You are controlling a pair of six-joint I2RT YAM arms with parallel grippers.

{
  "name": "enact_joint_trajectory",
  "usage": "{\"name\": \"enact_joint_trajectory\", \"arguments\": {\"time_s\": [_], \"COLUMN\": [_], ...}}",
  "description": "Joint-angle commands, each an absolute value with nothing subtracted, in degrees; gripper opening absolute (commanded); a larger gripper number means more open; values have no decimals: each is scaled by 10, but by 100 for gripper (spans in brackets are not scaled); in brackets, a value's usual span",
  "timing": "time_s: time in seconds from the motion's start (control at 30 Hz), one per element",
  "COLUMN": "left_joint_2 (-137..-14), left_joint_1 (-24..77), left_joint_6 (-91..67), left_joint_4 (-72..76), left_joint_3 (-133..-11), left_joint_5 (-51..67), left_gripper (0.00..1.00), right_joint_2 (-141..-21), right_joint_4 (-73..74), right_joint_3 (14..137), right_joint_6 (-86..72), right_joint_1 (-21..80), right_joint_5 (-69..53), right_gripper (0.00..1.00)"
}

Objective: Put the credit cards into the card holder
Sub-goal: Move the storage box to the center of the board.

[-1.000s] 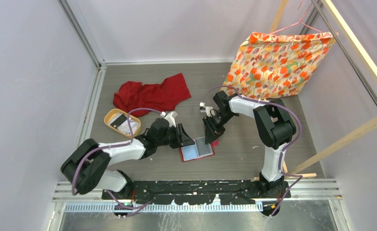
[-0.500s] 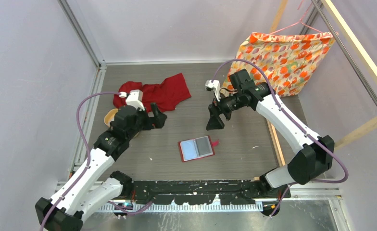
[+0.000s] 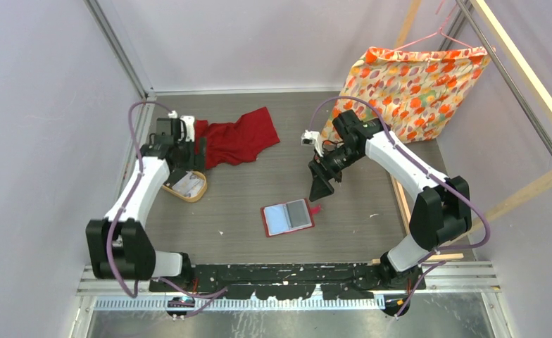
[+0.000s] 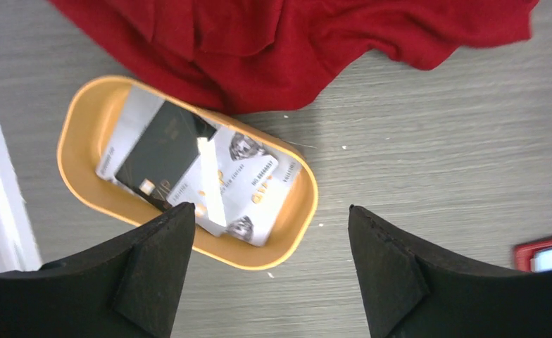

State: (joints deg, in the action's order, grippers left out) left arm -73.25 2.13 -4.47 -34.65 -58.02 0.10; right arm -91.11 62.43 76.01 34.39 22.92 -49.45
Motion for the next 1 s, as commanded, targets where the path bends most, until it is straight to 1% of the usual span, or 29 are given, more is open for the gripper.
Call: {"name": "enact_joint_trajectory", "arguments": {"time_s": [0.0,0.13,0.2,0.27,0.3,0.4,0.5,0.57,0.8,0.9,0.97], "left_joint_2": [-808,-826,-815,-805,-803,-819,-848,-865,-918,-896,-870], "left_joint_1": [18,18,18,18,17,15,-1,-19,-19,-5,32], "left_joint_6": [129,156,177,224,246,279,282,290,289,269,253], "left_joint_4": [-435,-443,-433,-419,-409,-388,-391,-389,-394,-401,-398], "left_joint_3": [-648,-658,-644,-616,-598,-568,-588,-598,-621,-625,-615], "left_joint_5": [5,-35,-20,20,31,8,8,35,76,103,105], "left_gripper": [77,67,65,65,66,70,71,72,75,75,77], "right_joint_2": [-906,-909,-914,-919,-922,-929,-934,-938,-942,-940,-939], "right_joint_4": [639,643,649,657,662,674,680,687,697,700,702], "right_joint_3": [779,780,781,786,788,793,796,797,801,800,801], "right_joint_6": [365,367,370,374,377,387,393,398,406,410,411], "right_joint_1": [228,216,212,210,211,211,211,211,211,210,210], "right_joint_5": [-511,-520,-526,-529,-531,-536,-538,-540,-540,-541,-540], "right_gripper": [84,84,84,84,84,83,82,82,82,82,82]}}
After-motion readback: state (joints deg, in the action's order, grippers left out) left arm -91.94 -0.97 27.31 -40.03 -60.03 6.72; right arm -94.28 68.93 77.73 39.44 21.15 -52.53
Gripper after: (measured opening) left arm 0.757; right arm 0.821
